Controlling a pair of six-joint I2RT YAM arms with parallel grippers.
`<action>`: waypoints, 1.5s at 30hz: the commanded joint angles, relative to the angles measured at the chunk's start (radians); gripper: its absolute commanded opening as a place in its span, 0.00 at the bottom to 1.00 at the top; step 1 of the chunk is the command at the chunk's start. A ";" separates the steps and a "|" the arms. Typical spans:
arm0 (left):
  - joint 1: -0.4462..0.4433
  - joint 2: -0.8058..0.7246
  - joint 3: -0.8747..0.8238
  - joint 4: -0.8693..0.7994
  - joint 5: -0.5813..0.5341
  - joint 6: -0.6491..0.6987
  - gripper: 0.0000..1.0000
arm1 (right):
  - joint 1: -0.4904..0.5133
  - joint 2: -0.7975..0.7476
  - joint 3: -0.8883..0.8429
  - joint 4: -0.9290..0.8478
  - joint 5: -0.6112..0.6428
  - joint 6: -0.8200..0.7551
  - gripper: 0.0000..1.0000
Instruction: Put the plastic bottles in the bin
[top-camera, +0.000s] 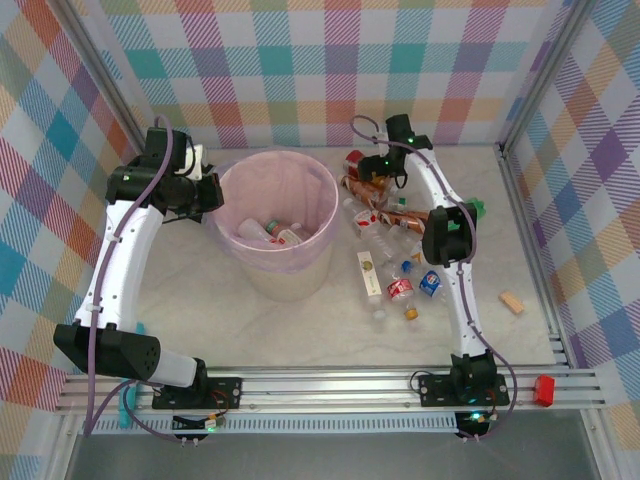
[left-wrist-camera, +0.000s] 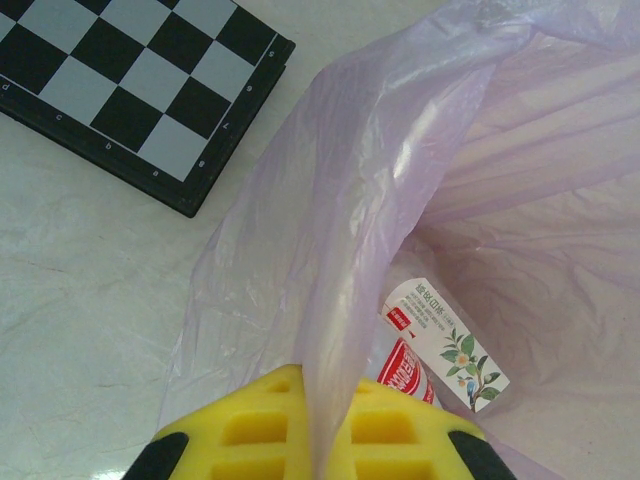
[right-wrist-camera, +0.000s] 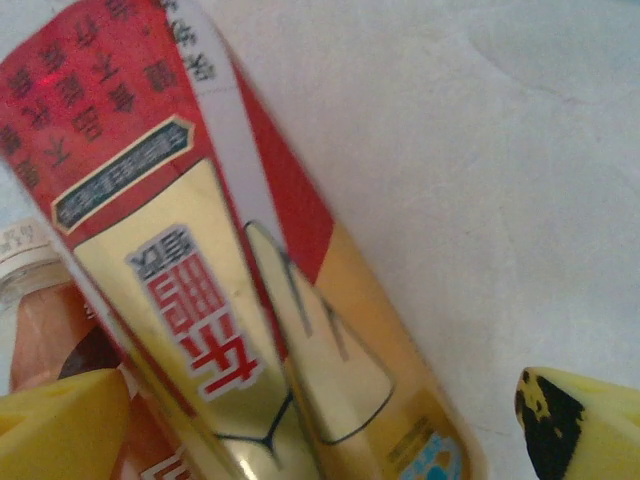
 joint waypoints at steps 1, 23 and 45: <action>0.006 -0.041 -0.004 0.056 0.065 -0.020 0.00 | 0.004 -0.046 -0.067 -0.010 -0.074 0.041 0.98; 0.006 -0.046 -0.008 0.048 0.059 -0.010 0.00 | -0.003 -0.043 -0.088 0.031 -0.129 0.130 0.70; 0.006 -0.058 -0.024 0.067 0.080 -0.019 0.00 | -0.032 -0.372 -0.275 0.011 -0.149 0.087 0.52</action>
